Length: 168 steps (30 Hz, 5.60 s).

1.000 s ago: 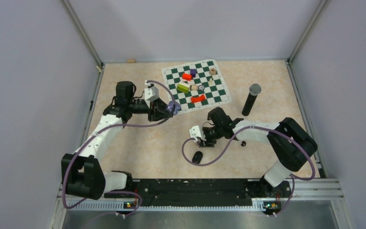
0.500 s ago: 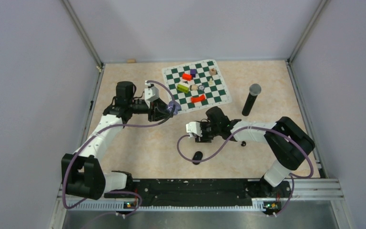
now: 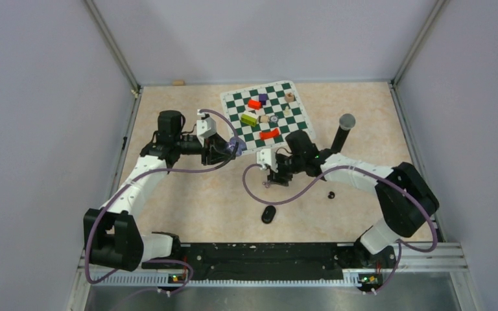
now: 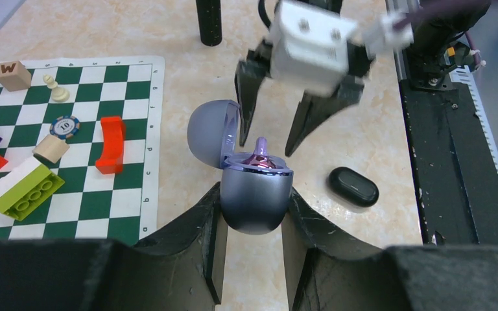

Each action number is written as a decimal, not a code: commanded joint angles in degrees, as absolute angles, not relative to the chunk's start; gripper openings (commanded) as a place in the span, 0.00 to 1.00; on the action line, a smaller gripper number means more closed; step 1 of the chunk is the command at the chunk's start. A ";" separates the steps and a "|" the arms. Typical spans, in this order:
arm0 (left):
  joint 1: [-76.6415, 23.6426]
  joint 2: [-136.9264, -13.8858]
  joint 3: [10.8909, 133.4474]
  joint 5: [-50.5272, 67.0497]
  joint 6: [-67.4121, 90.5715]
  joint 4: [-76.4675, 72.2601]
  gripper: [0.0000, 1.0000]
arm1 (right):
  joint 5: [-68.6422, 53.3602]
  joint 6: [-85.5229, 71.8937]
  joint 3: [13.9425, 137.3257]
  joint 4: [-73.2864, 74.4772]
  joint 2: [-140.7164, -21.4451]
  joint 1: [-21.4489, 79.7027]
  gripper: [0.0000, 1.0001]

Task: Insert the wireless bluetooth earbuds into the charging case
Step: Pick up the earbud from the center of the board.

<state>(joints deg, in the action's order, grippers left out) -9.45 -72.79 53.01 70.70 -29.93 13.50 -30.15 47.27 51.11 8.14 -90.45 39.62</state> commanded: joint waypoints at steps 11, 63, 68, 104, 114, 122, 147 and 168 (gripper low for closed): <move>-8.44 -68.93 55.05 65.60 -30.52 14.09 0.00 | -41.97 24.65 63.52 10.85 -80.58 25.81 0.54; -1.99 -55.06 45.09 60.52 -34.14 17.92 0.00 | -39.04 9.91 76.90 34.95 -115.04 28.09 0.32; -1.94 -55.11 45.07 60.76 -34.13 17.89 0.00 | -38.87 10.51 75.50 35.32 -115.66 30.48 0.33; 1.50 -54.86 44.34 65.09 -32.96 16.96 0.00 | -35.34 13.80 79.40 39.27 -116.46 29.10 0.34; 1.81 -55.18 44.10 65.29 -33.01 16.69 0.00 | -37.37 13.80 79.20 39.29 -117.23 29.09 0.34; 1.98 -55.06 44.09 65.73 -33.00 16.66 0.00 | -38.30 13.56 79.39 39.27 -117.44 29.09 0.34; 2.62 -55.40 43.97 66.72 -32.59 16.40 0.00 | -39.92 12.75 79.81 39.20 -120.45 29.19 0.29; 3.07 -55.38 43.91 68.07 -32.73 16.50 0.00 | -37.64 13.01 80.34 39.27 -122.31 31.18 0.25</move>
<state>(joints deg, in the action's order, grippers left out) 2.66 -55.05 44.34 66.24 -32.93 18.41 -42.65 11.77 79.70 39.72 -119.02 29.80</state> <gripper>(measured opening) 0.375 0.252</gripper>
